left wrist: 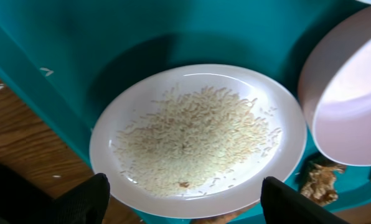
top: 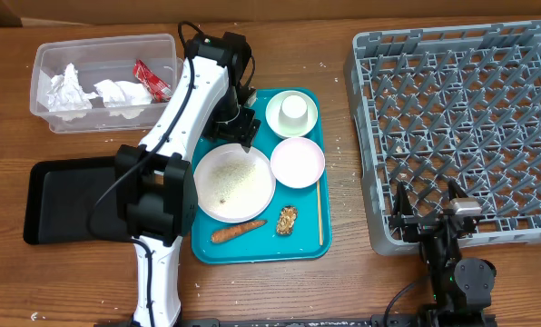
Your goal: Sort waste into correct bins and load items into the dishwasher
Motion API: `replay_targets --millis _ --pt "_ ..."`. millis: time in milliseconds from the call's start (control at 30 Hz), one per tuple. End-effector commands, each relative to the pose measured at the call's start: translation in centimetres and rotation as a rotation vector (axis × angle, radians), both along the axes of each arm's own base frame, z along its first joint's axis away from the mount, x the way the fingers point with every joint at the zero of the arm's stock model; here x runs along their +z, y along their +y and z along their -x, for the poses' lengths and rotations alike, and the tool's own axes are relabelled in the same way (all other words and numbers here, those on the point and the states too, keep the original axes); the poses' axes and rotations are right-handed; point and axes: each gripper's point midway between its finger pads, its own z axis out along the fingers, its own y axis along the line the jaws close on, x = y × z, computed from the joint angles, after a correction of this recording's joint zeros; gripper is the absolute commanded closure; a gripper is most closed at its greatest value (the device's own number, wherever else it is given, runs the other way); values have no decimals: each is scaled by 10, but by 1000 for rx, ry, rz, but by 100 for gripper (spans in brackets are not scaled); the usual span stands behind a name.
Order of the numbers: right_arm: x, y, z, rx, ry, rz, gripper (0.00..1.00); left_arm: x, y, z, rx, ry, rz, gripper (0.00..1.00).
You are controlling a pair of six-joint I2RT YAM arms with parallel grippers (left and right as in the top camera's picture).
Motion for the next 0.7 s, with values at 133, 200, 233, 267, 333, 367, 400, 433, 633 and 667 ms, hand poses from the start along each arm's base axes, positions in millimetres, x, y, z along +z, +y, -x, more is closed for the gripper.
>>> replay_targets --millis 133,200,233,267,333,367,400,433,633,667 --pt "-1 0 0 2 -5 0 0 -1 -12 11 -3 51 46 21" --pt "-1 0 0 2 -5 0 0 -1 -13 10 32 47 41 18" --pt "-1 0 0 2 -5 0 0 -1 -14 9 48 44 40 18" --pt "-1 0 0 2 -5 0 0 -1 -15 9 57 41 39 19" --pt "-1 0 0 2 -6 0 0 -1 -18 8 59 36 44 21" --pt "-1 1 0 2 -5 0 0 -1 -19 8 58 34 48 20" --pt "-1 0 0 2 -5 0 0 -1 -20 6 56 28 50 20" --pt "-1 0 0 2 -5 0 0 -1 -21 6 54 23 51 21" --pt "-1 0 0 2 -5 0 0 3 -15 -27 173 -97 42 15" --pt "-1 1 0 2 -6 0 0 6 -13 -31 180 -113 49 15"
